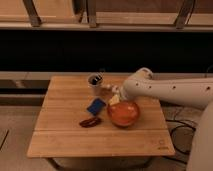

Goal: Place the bottle in the ceramic bowl

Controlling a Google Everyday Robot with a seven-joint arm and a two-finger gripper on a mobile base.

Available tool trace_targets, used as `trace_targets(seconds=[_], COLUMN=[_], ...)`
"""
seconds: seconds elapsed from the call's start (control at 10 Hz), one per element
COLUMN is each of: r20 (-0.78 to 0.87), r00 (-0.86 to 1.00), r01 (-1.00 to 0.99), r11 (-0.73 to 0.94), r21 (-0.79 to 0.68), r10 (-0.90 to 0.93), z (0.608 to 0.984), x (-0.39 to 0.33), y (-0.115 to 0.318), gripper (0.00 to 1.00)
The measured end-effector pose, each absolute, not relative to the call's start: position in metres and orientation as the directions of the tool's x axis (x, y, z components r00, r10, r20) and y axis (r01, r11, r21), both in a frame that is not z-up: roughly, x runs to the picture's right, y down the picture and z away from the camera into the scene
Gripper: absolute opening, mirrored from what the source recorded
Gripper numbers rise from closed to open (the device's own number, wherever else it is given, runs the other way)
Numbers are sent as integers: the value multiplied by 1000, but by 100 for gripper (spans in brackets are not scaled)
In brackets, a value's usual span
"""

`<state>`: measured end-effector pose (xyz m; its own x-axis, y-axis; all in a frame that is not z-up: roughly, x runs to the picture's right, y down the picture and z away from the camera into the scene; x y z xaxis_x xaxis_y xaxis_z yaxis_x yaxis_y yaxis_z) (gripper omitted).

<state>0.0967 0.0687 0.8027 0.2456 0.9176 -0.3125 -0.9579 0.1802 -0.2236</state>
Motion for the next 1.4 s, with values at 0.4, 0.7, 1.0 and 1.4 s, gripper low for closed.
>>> trace_targets(seconds=[0.4,0.7,1.0,1.4], r20=[-312,-312,-312,-312], r00=[246,246,246,246], r01=[-958,-958,-958,-958], r11=[180,180,180,180], r21=[-224,-224,-224,-224], r10=[918,918,918,918], z=[803,803,803,803], x=[97,97,97,97], y=[69,69,69,69], gripper=[80,80,80,80])
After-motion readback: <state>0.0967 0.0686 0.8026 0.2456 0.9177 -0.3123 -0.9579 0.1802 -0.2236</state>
